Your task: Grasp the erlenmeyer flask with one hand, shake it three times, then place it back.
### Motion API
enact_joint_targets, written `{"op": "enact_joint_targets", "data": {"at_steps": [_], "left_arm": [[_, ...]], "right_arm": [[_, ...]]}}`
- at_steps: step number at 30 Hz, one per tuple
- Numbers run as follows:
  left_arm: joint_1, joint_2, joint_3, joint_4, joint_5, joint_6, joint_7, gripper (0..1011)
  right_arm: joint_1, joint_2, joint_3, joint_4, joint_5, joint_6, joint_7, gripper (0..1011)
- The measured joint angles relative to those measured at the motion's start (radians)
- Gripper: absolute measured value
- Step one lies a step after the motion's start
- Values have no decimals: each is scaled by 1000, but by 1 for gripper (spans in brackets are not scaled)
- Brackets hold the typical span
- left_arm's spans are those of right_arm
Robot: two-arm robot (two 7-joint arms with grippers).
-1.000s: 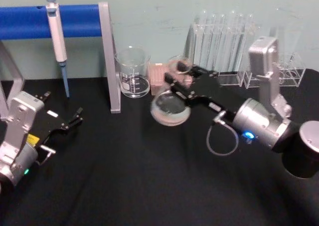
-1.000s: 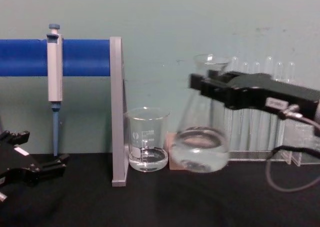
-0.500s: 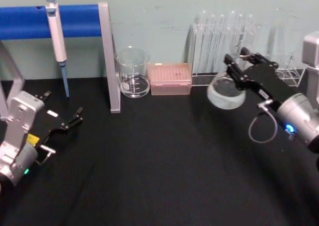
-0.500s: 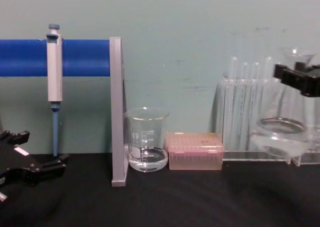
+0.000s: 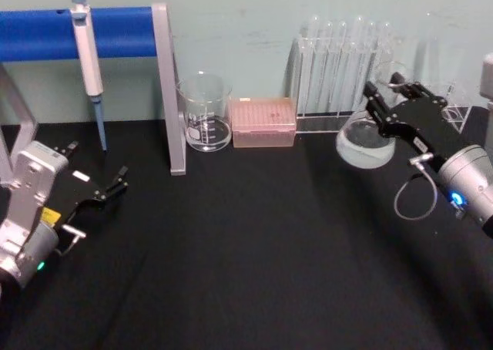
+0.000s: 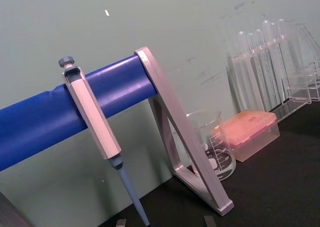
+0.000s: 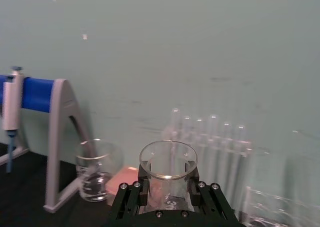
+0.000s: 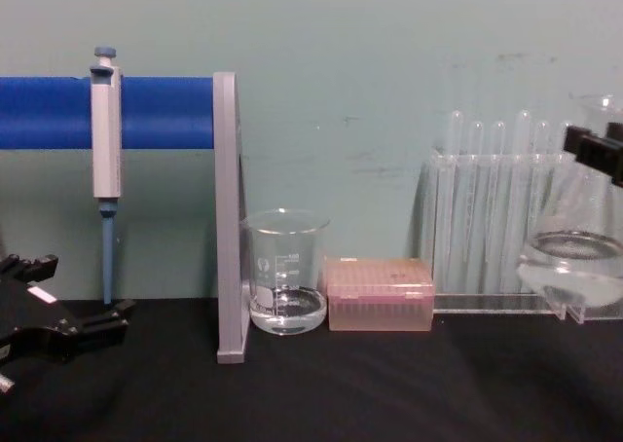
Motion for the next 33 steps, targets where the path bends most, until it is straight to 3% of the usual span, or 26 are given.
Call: {"op": "enact_joint_targets", "data": {"at_steps": [10,23,33], "left_arm": [[0,0,0,0,0,0,0,1001],[0,0,0,0,0,0,0,1001],[0,0,0,0,0,0,0,1001]], "right_arm": [[49,-25,-53,31,3,14,113,451],[143,-33,-199,84,52,16,296,451],[171,-24,-241,99,80,1,330,451]]}}
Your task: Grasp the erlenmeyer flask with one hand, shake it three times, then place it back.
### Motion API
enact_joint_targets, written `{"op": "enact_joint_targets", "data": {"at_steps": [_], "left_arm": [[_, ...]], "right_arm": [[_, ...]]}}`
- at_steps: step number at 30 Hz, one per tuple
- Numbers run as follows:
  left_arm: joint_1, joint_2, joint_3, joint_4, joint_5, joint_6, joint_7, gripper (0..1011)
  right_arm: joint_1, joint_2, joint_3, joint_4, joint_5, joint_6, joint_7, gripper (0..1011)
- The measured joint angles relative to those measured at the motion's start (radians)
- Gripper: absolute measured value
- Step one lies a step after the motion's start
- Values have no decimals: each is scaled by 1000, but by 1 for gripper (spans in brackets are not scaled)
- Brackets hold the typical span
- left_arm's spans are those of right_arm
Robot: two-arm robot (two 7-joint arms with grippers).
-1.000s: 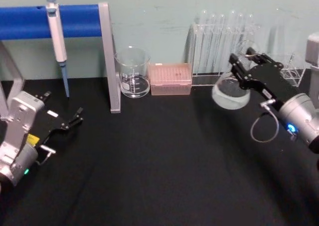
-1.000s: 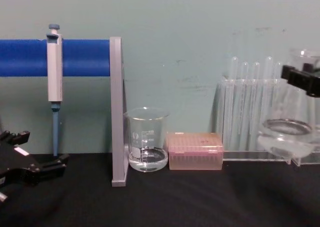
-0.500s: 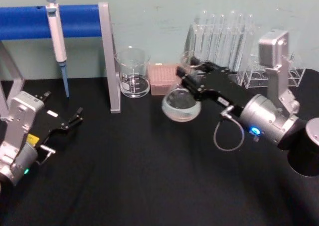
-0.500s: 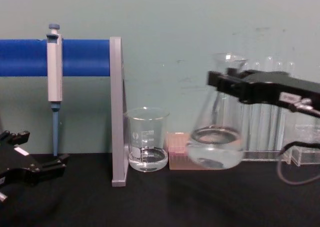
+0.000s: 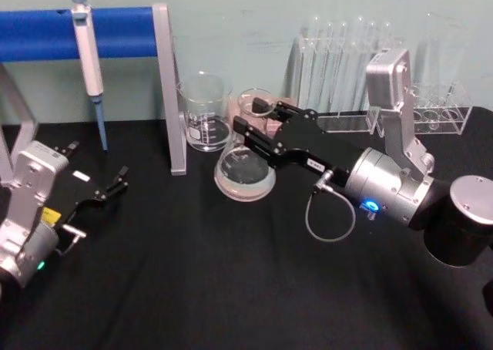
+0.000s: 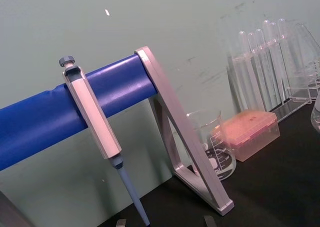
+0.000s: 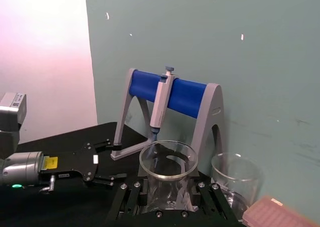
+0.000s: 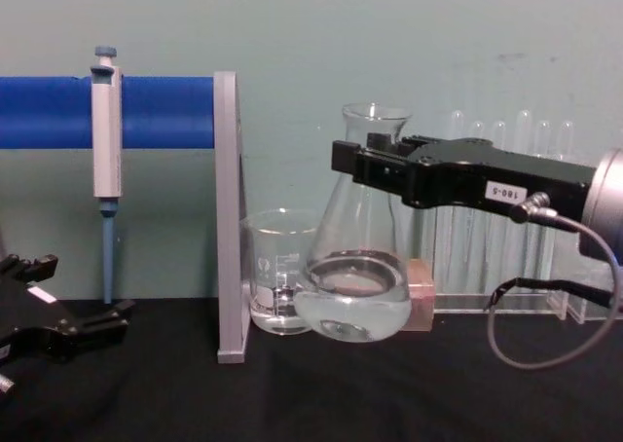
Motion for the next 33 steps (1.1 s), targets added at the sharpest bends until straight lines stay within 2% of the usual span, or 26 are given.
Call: {"op": "enact_joint_targets", "data": {"at_steps": [9,15,24,25,26,33], "left_arm": [[0,0,0,0,0,0,0,1001],[0,0,0,0,0,0,0,1001],[0,0,0,0,0,0,0,1001],[0,0,0,0,0,0,0,1001],[0,0,0,0,0,0,0,1001],[0,0,0,0,0,0,0,1001]], "right_arm": [[-1,13,-6,-2,11,-13,-22,451],[-24,27,29,-17,1,-28,-94,451],[-83,51,120,-48,-31,-21,-205,451],[-102,55,147,-58,-40,-16,-231,451],[-102,55,147,-58,-40,-16,-231,451],[-155,62,220,-92,-63,4,-296,451]]}}
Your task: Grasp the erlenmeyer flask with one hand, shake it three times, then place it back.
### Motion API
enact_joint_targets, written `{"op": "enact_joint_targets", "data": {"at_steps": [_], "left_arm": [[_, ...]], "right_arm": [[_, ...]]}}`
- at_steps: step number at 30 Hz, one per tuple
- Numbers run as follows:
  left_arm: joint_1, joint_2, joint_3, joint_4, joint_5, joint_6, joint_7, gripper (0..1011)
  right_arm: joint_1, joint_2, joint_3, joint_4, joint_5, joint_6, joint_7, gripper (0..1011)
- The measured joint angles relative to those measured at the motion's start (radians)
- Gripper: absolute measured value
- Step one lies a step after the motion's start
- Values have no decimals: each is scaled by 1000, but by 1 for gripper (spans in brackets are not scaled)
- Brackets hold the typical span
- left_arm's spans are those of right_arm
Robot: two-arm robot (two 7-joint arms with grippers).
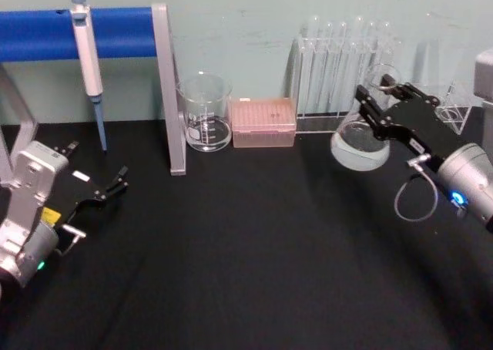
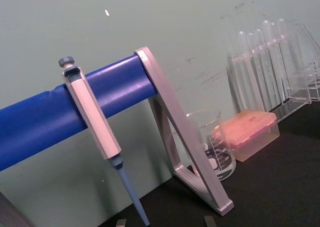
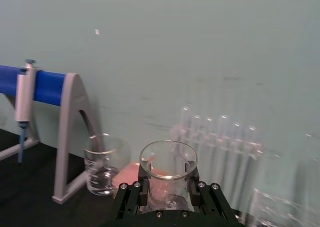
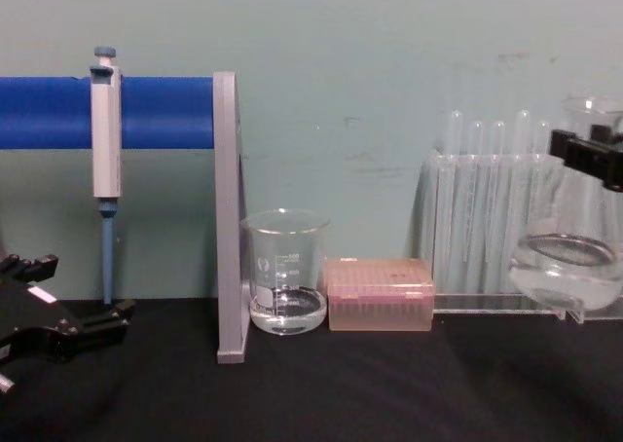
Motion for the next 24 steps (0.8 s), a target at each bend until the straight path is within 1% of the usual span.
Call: {"op": "enact_joint_targets", "data": {"at_steps": [5,11,17,21,24], "left_arm": [[0,0,0,0,0,0,0,1001],[0,0,0,0,0,0,0,1001],[0,0,0,0,0,0,0,1001],[0,0,0,0,0,0,0,1001],[0,0,0,0,0,0,0,1001]], "right_arm": [[-21,-3,27,-12,-13,10,-13,451],[-26,-14,38,-16,-24,16,-1,451],[-18,-23,34,-9,-29,21,33,451],[-9,-27,22,-1,-29,26,63,451],[3,-29,2,7,-23,29,95,451]]}}
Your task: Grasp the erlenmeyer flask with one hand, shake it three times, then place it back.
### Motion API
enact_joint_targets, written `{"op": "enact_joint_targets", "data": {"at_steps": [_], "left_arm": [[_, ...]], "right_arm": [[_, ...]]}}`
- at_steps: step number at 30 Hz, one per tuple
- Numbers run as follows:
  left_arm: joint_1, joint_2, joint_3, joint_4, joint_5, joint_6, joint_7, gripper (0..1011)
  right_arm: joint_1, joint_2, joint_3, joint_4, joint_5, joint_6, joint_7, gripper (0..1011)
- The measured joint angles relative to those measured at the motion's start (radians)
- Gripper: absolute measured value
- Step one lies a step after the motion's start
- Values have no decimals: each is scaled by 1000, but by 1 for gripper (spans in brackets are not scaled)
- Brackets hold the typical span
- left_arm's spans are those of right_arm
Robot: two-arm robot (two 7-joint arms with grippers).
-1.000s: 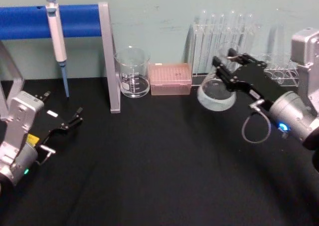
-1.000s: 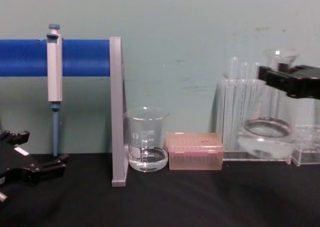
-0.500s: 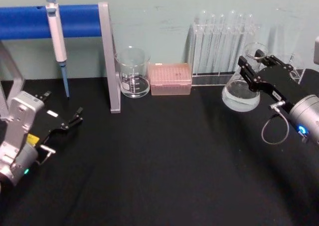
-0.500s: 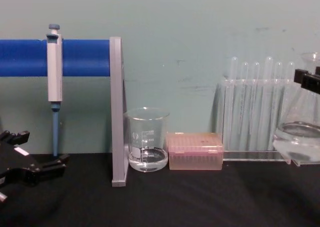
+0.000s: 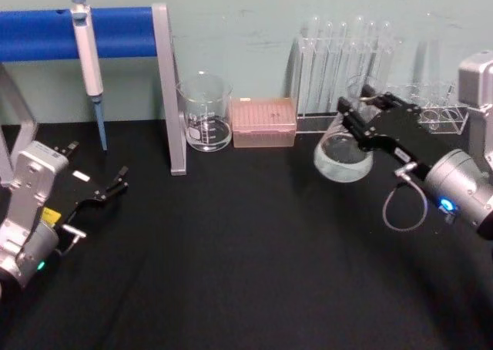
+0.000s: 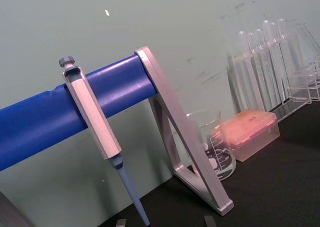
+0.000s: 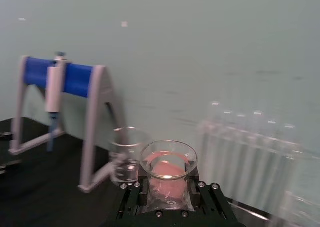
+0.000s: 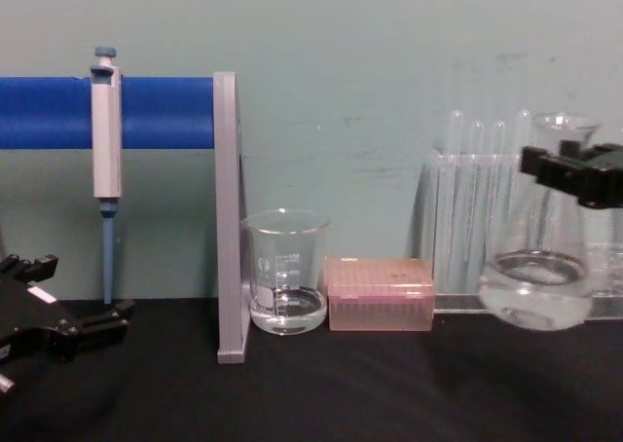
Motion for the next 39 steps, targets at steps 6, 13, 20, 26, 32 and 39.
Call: {"op": "enact_joint_targets", "data": {"at_steps": [6,13,20,26,32,39], "left_arm": [[0,0,0,0,0,0,0,1001],[0,0,0,0,0,0,0,1001],[0,0,0,0,0,0,0,1001],[0,0,0,0,0,0,0,1001],[0,0,0,0,0,0,0,1001],[0,0,0,0,0,0,0,1001]], "right_arm": [[33,-2,-57,20,20,0,72,451],[75,-6,-128,45,43,-6,141,451],[103,-4,-171,67,63,-14,179,451],[116,4,-191,80,82,-22,194,451],[130,16,-206,95,104,-27,209,451],[146,33,-226,117,119,-34,230,451]]}}
